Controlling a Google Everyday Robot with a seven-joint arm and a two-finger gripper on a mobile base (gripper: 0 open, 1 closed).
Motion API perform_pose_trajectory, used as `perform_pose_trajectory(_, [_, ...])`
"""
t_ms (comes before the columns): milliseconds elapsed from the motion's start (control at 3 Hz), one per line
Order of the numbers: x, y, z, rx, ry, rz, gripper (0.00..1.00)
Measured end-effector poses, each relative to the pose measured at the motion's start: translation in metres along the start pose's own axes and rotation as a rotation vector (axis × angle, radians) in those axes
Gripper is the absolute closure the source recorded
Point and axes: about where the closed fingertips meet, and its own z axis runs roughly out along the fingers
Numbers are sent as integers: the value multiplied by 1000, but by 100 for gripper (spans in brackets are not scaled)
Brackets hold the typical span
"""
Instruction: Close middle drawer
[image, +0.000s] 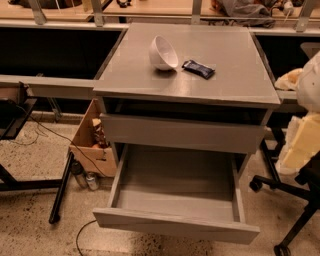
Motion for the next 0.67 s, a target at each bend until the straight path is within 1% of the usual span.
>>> perform_pose_trajectory(333, [32,24,34,-28,-46,63,0])
perform_pose_trajectory(667, [75,62,94,-83,-114,177,0])
